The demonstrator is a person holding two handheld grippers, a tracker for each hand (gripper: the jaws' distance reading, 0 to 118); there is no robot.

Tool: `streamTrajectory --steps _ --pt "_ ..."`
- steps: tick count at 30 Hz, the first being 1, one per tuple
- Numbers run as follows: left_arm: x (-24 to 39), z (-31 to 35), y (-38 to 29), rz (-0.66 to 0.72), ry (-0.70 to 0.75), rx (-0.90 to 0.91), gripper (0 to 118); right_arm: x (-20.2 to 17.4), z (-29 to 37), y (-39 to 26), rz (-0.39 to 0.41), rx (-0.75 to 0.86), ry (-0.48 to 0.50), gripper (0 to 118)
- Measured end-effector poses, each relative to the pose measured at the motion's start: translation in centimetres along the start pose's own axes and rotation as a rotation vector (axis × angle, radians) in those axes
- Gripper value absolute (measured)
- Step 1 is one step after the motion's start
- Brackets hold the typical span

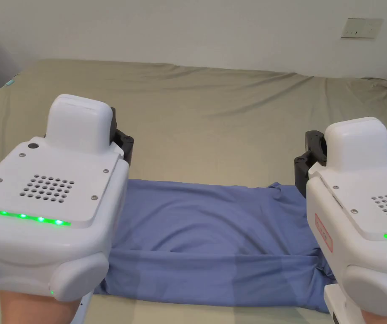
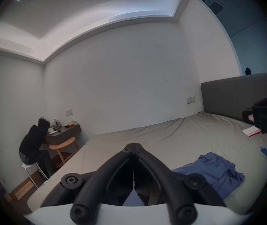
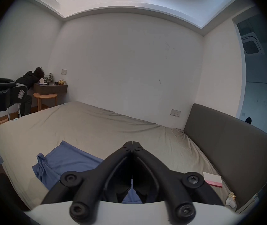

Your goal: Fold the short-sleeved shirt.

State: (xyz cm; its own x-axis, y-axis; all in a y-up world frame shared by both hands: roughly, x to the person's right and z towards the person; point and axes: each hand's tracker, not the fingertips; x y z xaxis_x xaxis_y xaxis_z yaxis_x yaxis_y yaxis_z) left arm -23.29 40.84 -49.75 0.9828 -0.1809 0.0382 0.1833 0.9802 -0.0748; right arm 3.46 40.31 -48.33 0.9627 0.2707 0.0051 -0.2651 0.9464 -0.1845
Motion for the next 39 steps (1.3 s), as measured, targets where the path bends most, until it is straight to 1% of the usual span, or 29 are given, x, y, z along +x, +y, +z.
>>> streamTrajectory --steps 3,7,9,13,14,15,16,17,18,20,21,22,26,27,28,29,30,31,32,33,34,35,36,37,38,39 --pt "-0.4 -0.3 -0.2 0.006 0.003 -0.017 0 0.3 -0.1 -0.1 0.009 -0.001 -0.002 1" --pt "-1.2 -1.2 -2.1 0.001 -0.011 -0.074 0 0.8 -0.6 -1.0 -0.003 -0.035 0.005 1" --pt "-2.0 -2.1 -4.3 0.001 -0.018 -0.174 0 1.0 -0.8 -1.7 -0.008 -0.055 0.009 1" --pt "-4.6 -4.8 -11.6 0.076 -0.026 -0.412 0 1.5 -1.2 -3.2 -0.009 -0.105 0.011 1" --pt "-5.2 -5.4 -13.9 0.085 -0.009 -0.494 11 1.7 -1.4 -3.6 -0.010 -0.121 0.011 1" --pt "-5.8 -6.0 -15.9 0.096 0.010 -0.570 18 1.8 -1.4 -3.9 -0.010 -0.135 0.011 1" --pt "-6.4 -6.6 -18.1 0.084 0.059 -0.671 18 2.0 -1.5 -4.3 -0.009 -0.147 0.007 1" --pt "-6.8 -7.0 -20.2 0.084 0.074 -0.742 42 2.2 -1.6 -4.8 -0.006 -0.157 -0.002 1" --pt "-7.3 -7.4 -22.0 0.094 0.055 -0.788 68 2.4 -1.7 -5.1 -0.002 -0.168 -0.009 1" --pt "-8.1 -8.7 -25.1 0.142 0.036 -0.839 92 2.7 -1.8 -5.9 -0.005 -0.198 -0.018 1" --pt "-8.1 -9.3 -26.3 0.144 0.041 -0.884 108 2.8 -2.0 -6.2 -0.009 -0.212 -0.019 1" --pt "-8.3 -9.9 -27.4 0.158 0.042 -0.898 113 3.0 -2.2 -6.5 -0.014 -0.224 -0.020 1" --pt "-7.6 -12.3 -30.3 0.148 0.071 -0.953 113 3.2 -2.3 -7.2 -0.022 -0.257 -0.029 1" --pt "-7.4 -12.7 -30.8 0.144 0.069 -0.966 109 3.1 -2.2 -7.3 -0.021 -0.262 -0.031 1" --pt "-7.0 -13.1 -31.3 0.120 0.068 -1.008 102 3.1 -2.2 -7.4 -0.017 -0.270 -0.034 1" --pt "-6.8 -12.8 -31.1 0.170 0.052 -0.965 102 3.2 -2.2 -7.5 -0.013 -0.277 -0.036 1" --pt "-6.7 -12.8 -30.8 0.168 0.089 -0.962 99 3.3 -2.3 -7.6 -0.012 -0.283 -0.038 1" --pt "-6.6 -12.9 -30.6 0.164 0.070 -0.974 91 3.5 -2.3 -7.8 -0.011 -0.289 -0.041 1" --pt "-6.3 -12.8 -30.3 0.176 0.032 -0.960 77 3.7 -2.4 -8.0 -0.010 -0.296 -0.044 1" --pt "-6.2 -12.3 -29.6 0.177 0.007 -0.934 43 3.8 -2.5 -8.2 -0.011 -0.302 -0.045 1" --pt "-5.6 -12.1 -29.1 0.135 -0.006 -0.917 8 4.0 -2.8 -8.5 -0.015 -0.320 -0.041 1" --pt "-4.9 -11.9 -28.7 0.079 -0.024 -0.907 7 4.3 -3.2 -8.9 -0.019 -0.356 -0.026 2" --pt "-4.4 -11.5 -28.2 0.037 0.014 -0.893 7 4.5 -3.5 -9.4 -0.031 -0.387 -0.012 3" --pt "-4.3 -11.1 -27.5 0.029 0.011 -0.869 7 4.9 -4.0 -10.0 -0.047 -0.417 -0.016 14" --pt "-4.4 -10.5 -27.0 0.056 0.011 -0.840 7 5.3 -4.6 -10.8 -0.062 -0.454 -0.022 38" --pt "-4.6 -10.2 -26.5 0.063 0.019 -0.829 7 5.7 -5.2 -11.8 -0.073 -0.495 -0.028 85"
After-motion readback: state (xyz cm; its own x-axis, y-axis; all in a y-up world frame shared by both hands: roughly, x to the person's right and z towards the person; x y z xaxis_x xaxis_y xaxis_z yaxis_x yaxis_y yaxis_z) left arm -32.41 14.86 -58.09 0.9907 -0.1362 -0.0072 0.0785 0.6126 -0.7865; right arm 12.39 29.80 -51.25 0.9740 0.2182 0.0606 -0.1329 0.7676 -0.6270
